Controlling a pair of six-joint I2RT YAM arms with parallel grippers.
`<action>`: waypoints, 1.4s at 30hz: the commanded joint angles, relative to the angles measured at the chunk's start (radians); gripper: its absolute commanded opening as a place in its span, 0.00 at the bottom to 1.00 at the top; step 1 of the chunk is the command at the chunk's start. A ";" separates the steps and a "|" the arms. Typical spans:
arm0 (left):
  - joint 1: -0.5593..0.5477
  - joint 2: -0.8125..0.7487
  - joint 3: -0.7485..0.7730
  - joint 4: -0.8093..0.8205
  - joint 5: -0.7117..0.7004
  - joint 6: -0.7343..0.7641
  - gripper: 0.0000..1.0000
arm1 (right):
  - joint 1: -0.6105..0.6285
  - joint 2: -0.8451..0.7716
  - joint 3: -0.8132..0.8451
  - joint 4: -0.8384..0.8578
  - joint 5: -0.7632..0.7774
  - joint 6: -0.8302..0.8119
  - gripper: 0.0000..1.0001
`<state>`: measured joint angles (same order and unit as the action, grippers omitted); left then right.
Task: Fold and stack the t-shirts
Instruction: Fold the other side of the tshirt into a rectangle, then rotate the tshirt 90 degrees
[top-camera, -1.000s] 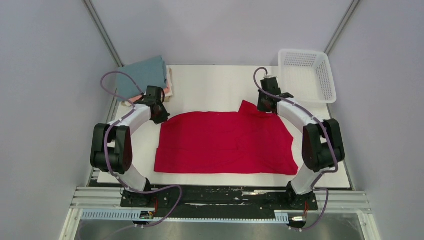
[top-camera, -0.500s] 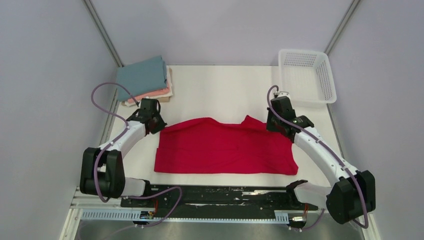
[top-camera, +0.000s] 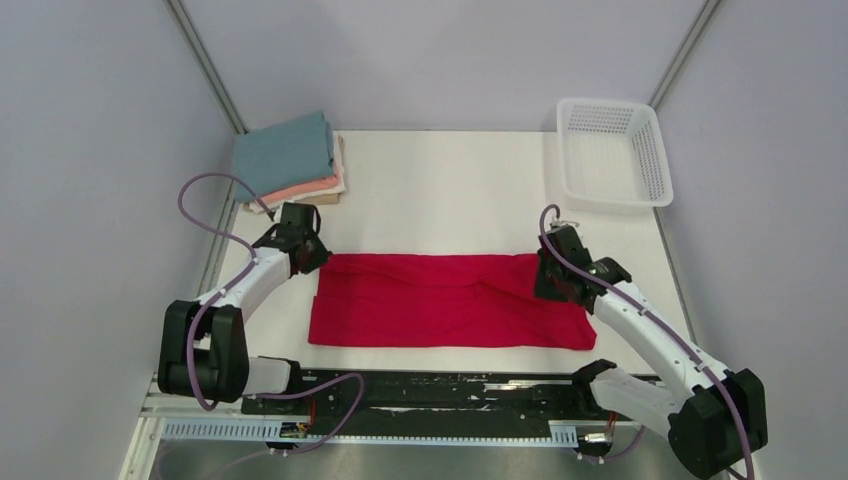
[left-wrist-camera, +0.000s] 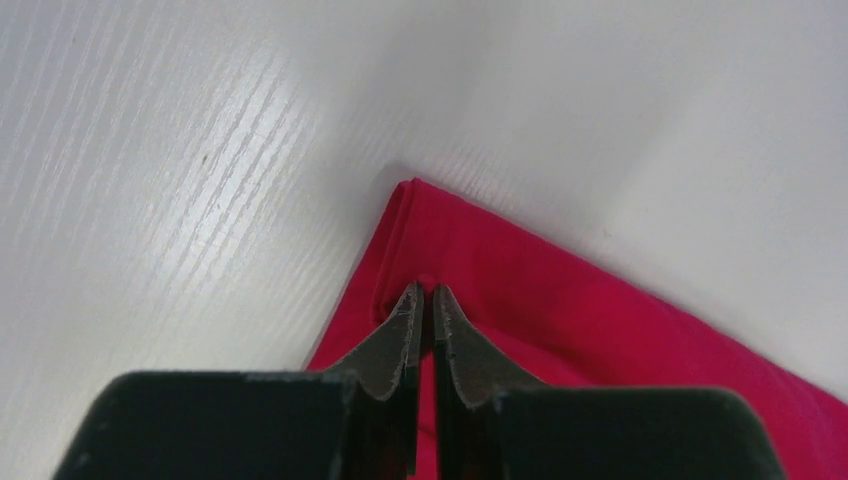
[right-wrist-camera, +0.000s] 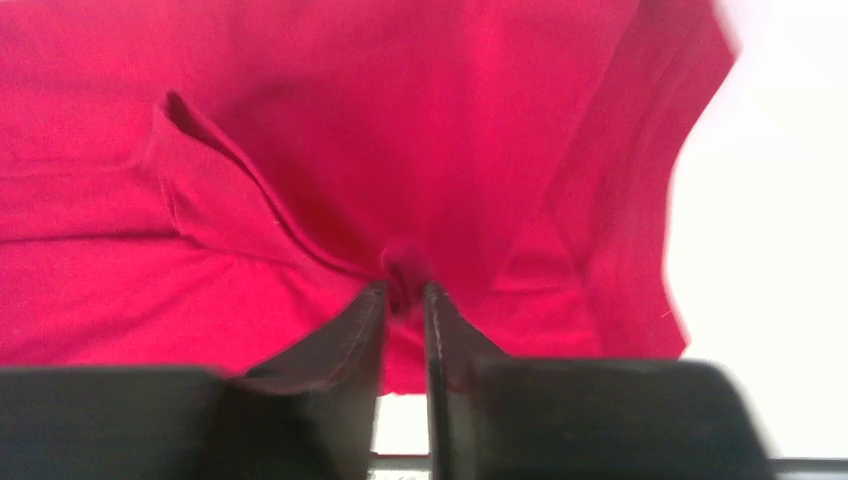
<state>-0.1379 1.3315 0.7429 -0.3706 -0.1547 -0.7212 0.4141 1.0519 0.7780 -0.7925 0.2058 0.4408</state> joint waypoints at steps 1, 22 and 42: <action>-0.005 -0.002 0.034 -0.047 -0.076 -0.037 0.15 | 0.062 -0.076 -0.087 -0.048 -0.074 0.151 0.34; -0.061 -0.063 0.067 0.062 0.385 0.012 1.00 | 0.141 0.145 -0.016 0.414 -0.052 0.094 1.00; -0.072 0.013 0.127 0.041 0.351 0.028 1.00 | 0.437 -0.160 -0.193 0.195 -0.112 0.411 1.00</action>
<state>-0.2001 1.3243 0.8150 -0.3668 0.1310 -0.7109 0.8913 0.9771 0.6495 -0.5144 -0.0437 0.6487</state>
